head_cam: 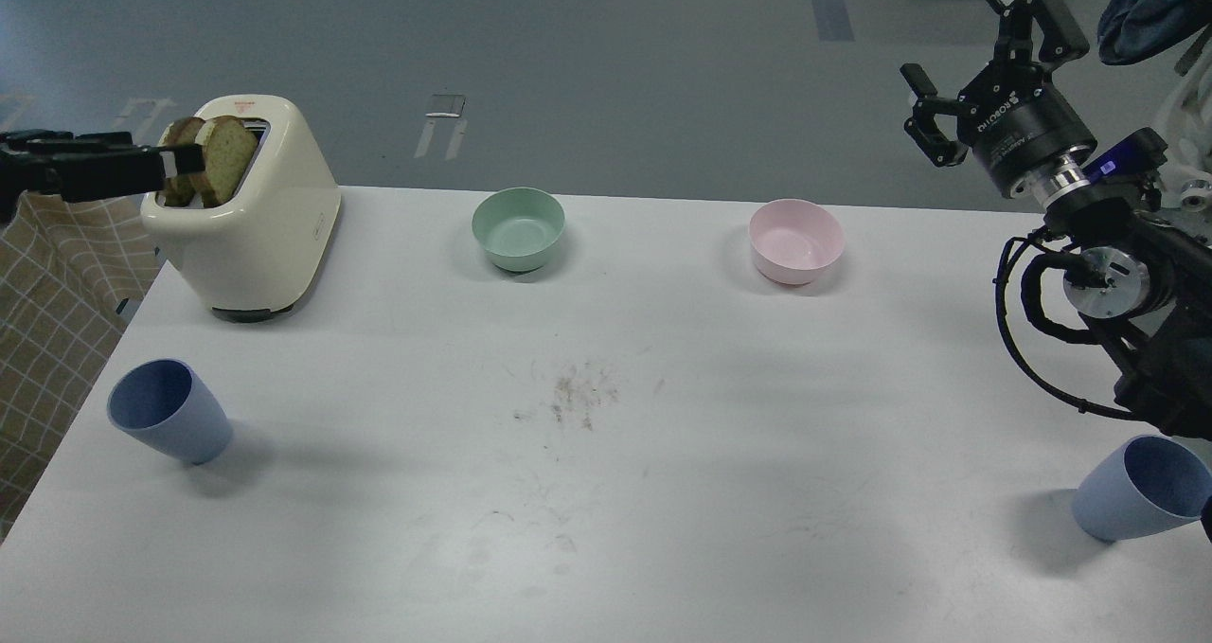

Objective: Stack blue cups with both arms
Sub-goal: 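Lower the left gripper down to the blue cup nearest the left arm, then grasp the blue cup with the left gripper and lift it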

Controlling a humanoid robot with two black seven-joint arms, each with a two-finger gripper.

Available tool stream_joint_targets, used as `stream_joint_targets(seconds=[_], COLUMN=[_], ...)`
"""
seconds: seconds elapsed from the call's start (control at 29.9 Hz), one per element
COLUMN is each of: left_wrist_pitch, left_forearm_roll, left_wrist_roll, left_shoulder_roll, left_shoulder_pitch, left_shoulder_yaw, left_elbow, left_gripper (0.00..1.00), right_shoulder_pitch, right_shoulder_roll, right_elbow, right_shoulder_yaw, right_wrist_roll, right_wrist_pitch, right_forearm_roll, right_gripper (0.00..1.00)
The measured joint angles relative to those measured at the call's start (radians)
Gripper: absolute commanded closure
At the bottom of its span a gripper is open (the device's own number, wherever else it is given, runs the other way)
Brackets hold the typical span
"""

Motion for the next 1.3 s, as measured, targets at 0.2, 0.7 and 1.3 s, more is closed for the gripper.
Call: stream_joint_targets(seconds=[0.2, 0.7, 1.3], left_wrist_pitch=[0.18, 0.287, 0.337], left_forearm_roll=[0.003, 0.007, 0.008], left_wrist_roll=[0.0, 0.0, 0.0], left_shoulder_roll=[0.038, -0.039, -0.088], left_shoulder_pitch=[0.009, 0.012, 0.041], left_shoulder_yaw=[0.262, 0.484, 0.537], left_elbow=[0.011, 0.106, 0.161], left_gripper=[0.02, 0.02, 0.09], right_shoulder_pitch=[0.0, -0.007, -0.029], right_shoulder_roll=[0.0, -0.009, -0.03], right_elbow=[0.002, 0.008, 0.039], right_shoulder_yaw=[-0.001, -0.002, -0.002], right_wrist_roll=[0.0, 0.0, 0.0], right_wrist_pitch=[0.0, 0.0, 0.0], right_forearm_roll=[-0.002, -0.002, -0.018], right_gripper=[0.0, 0.0, 0.0])
